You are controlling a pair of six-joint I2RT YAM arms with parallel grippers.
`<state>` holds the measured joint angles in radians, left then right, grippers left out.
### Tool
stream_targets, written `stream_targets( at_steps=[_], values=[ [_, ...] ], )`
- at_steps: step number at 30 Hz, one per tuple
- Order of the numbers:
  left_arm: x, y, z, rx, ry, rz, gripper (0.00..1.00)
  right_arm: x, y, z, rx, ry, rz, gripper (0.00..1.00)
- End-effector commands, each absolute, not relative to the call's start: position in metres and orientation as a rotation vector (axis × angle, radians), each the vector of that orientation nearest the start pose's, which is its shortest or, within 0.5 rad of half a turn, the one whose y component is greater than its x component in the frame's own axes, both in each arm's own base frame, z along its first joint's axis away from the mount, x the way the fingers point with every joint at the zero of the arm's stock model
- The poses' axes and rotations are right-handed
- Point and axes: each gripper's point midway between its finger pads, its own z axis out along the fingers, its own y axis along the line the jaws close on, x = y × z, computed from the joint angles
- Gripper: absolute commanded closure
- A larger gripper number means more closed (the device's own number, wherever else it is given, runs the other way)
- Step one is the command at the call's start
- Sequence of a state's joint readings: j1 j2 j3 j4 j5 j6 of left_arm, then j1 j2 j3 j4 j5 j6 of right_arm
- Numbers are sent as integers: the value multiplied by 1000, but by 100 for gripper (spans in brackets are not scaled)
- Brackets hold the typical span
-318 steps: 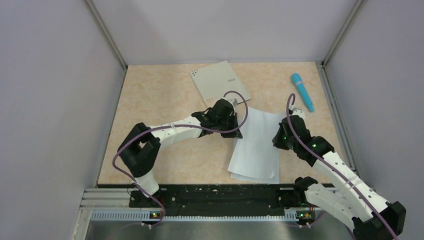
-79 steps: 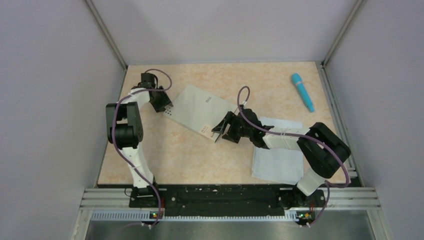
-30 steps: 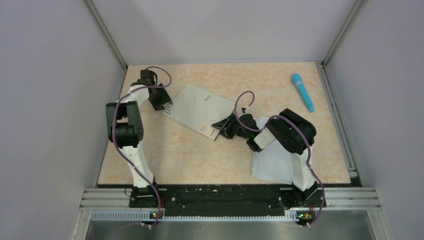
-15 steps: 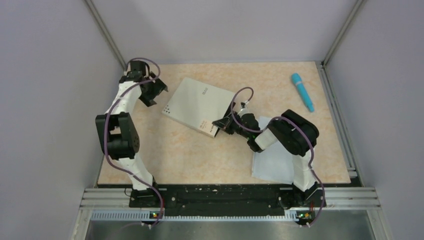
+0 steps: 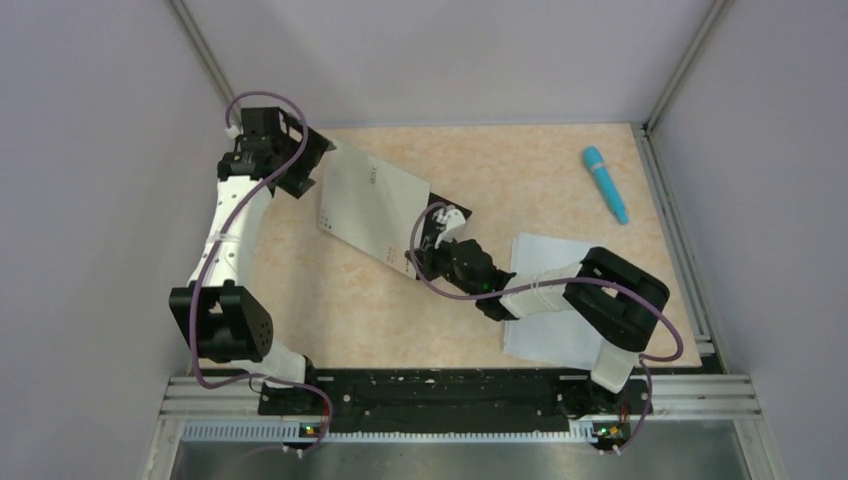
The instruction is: Put the files into the folder
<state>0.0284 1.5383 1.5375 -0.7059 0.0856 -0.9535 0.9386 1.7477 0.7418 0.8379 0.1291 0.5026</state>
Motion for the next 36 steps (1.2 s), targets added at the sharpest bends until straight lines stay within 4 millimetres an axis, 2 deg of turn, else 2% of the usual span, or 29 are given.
stream_targets(
  at_steps=[1, 2, 3, 6, 11, 14, 17, 25, 26, 27, 30, 32, 36],
  values=[
    [431, -45, 296, -1019, 2026, -607, 4, 292, 394, 139, -484, 1699, 652, 100],
    [431, -44, 294, -1022, 2032, -596, 5, 293, 392, 139, -497, 1691, 609, 100],
    [429, -55, 292, -995, 2054, -599, 5, 292, 392, 139, -517, 1681, 572, 100],
    [426, -57, 288, -967, 2077, -554, 6, 288, 392, 140, -579, 1649, 478, 100],
    [419, -50, 282, -932, 2106, -449, 6, 283, 393, 141, -662, 1607, 378, 100],
    [413, -46, 272, -926, 2134, -394, 9, 281, 395, 142, -693, 1591, 346, 100],
    [408, -42, 265, -923, 2141, -354, 16, 278, 400, 142, -719, 1577, 325, 100],
    [399, -36, 243, -856, 2201, -277, 42, 274, 406, 142, -745, 1573, 311, 100],
    [400, -35, 242, -834, 2205, -268, 45, 272, 406, 142, -747, 1577, 314, 96],
    [402, -33, 242, -818, 2203, -258, 52, 271, 406, 145, -740, 1578, 325, 89],
    [407, -30, 244, -742, 2192, -234, 68, 261, 407, 150, -735, 1593, 392, 58],
    [410, -28, 242, -706, 2197, -225, 74, 252, 407, 152, -745, 1604, 433, 40],
    [415, -22, 238, -584, 2202, -191, 78, 226, 409, 163, -794, 1599, 567, 25]
  ],
)
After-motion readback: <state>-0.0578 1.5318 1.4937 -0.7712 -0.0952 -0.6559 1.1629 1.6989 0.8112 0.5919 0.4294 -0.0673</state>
